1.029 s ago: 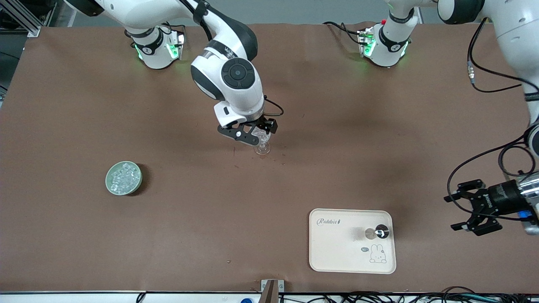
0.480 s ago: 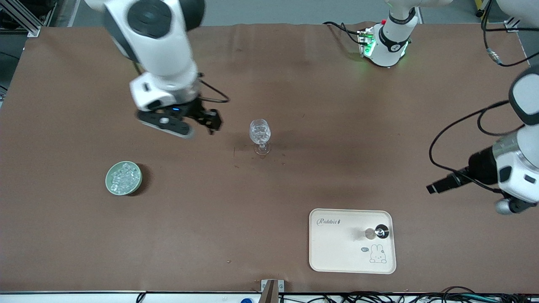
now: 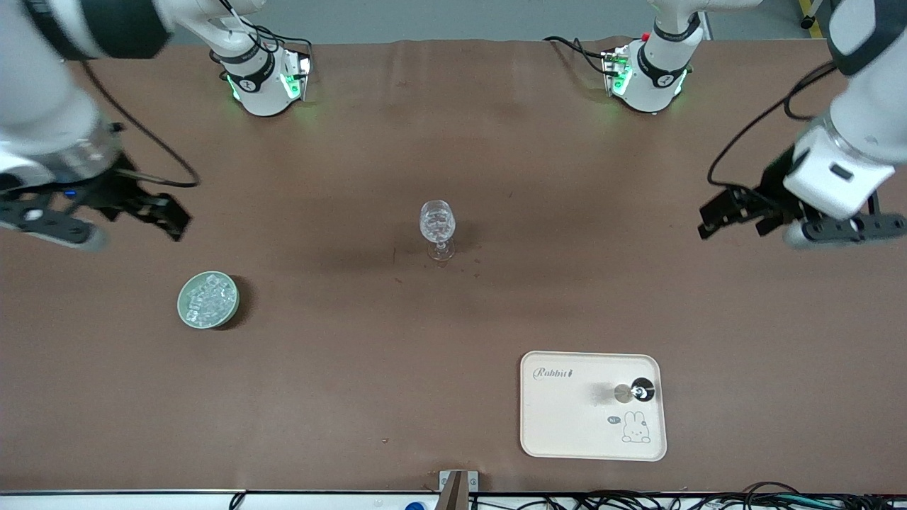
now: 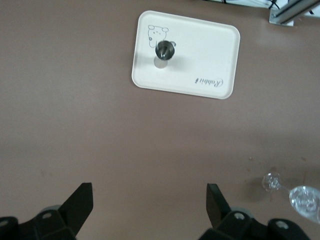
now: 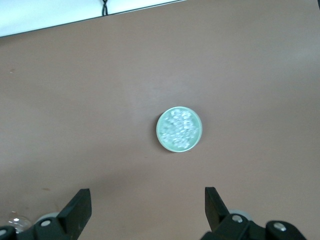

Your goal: Pour wine and add ice with both arms

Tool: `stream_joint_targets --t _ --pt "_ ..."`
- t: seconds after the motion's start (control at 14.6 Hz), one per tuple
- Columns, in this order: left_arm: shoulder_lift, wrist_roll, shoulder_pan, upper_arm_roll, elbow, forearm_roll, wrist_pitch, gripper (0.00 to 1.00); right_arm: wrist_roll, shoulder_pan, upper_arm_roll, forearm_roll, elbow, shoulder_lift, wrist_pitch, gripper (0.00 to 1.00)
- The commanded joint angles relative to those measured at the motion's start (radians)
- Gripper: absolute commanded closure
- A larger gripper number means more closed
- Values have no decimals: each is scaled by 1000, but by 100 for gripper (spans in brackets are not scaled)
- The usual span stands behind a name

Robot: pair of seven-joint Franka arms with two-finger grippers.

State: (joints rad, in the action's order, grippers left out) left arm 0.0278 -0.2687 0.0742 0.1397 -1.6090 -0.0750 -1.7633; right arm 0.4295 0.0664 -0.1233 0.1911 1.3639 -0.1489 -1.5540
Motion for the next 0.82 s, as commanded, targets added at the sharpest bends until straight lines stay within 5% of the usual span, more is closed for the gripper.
stream_joint_targets --t 0.0,0.34,0.55,0.75 --pt "-85 22 2 4 -98 18 -31 0 -196 0 121 -59 34 57 9 0" --pt "-82 121 41 -61 -101 20 -31 0 -389 -39 229 -140 58 92 2 0" --pt "-80 170 47 -91 -103 21 -30 0 -390 -141 104 -141 58 89 3 0" --pt "-78 190 45 -98 -104 23 -30 0 -390 -117 113 -136 58 89 6 0"
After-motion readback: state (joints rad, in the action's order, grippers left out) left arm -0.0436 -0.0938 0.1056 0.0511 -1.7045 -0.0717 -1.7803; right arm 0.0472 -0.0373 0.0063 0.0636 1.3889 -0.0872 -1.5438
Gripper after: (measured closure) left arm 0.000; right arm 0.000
